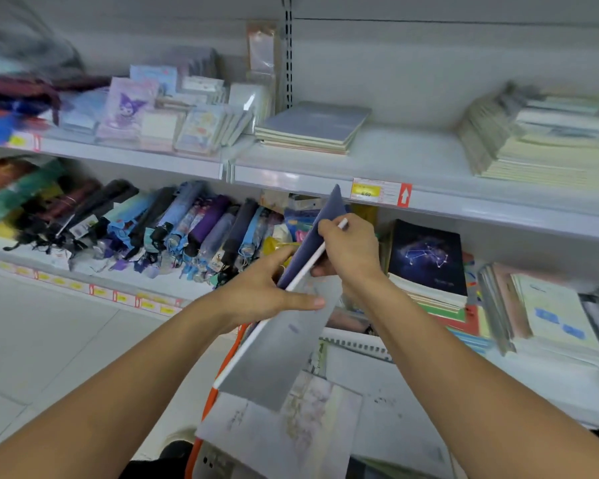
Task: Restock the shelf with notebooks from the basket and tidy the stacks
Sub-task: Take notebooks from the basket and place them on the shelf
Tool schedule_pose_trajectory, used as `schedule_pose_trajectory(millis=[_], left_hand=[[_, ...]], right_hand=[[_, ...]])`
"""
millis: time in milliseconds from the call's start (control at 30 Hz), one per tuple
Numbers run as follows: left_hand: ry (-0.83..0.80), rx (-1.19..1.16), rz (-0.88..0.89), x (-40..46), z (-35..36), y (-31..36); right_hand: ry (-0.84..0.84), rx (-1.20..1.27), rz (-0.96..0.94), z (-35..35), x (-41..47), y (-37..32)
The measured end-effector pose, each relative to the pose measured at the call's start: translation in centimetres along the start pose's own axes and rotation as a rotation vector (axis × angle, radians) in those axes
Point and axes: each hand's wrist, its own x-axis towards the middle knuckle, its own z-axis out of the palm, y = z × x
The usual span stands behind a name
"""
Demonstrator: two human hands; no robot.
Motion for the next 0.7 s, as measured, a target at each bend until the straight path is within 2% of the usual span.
schedule_pose_trajectory(millis=[67, 133, 167, 233, 267, 300, 367, 433, 500, 567, 633, 700], left_hand=[[0.06, 0.045, -0.032, 0.3, -0.7, -0.6], [0.118, -0.055, -0.067, 0.4, -1.7, -0.9], [0.132, -0.11, -0.08, 0.3, -2.4, -1.0], [0.148, -0.206, -0.073, 0.2, -3.9, -1.4], [0.149, -0.255, -0.065, 0.1, -4.6, -1.8], [0.148, -0.29, -0.05, 0.1, -5.0, -2.2], [0.153, -0.34, -0.024, 0.0, -5.5, -2.9], [0.123, -0.371, -0.018, 0.0, -5.2, -3.2], [0.058, -0.283, -0.047, 0.2, -4.7, -3.2], [0.039, -0.095, -0.083, 0.6, -4.2, -3.2], [0.037, -0.005, -0.122, 0.9, -4.1, -3.4], [0.006, 0.017, -0.188, 1.0, -4.1, -4.0]], right_hand=[[-0.132, 0.084, 0.014, -0.1, -0.4, -0.1], [-0.261, 0.179, 0.009, -0.7, -0.6, 0.9], [-0.236, 0.172, -0.02, -1.3, -0.7, 1.9], [-0.041, 0.088, -0.057, -2.9, -0.6, 4.9], [0.036, 0.06, -0.026, -3.9, -0.6, 6.4], [0.039, 0.063, 0.026, -4.6, -0.9, 7.5], [-0.154, 0.195, 0.104, -5.1, -1.4, 9.1], [-0.322, 0.336, 0.094, -4.8, -1.9, 8.9], [-0.281, 0.357, 0.029, -4.2, -2.0, 8.4], [-0.218, 0.251, -0.031, -4.2, -1.8, 9.0], [-0.24, 0.142, -0.033, -4.3, -1.9, 10.2], [-0.26, 0.133, -0.006, -4.1, -2.4, 12.1]])
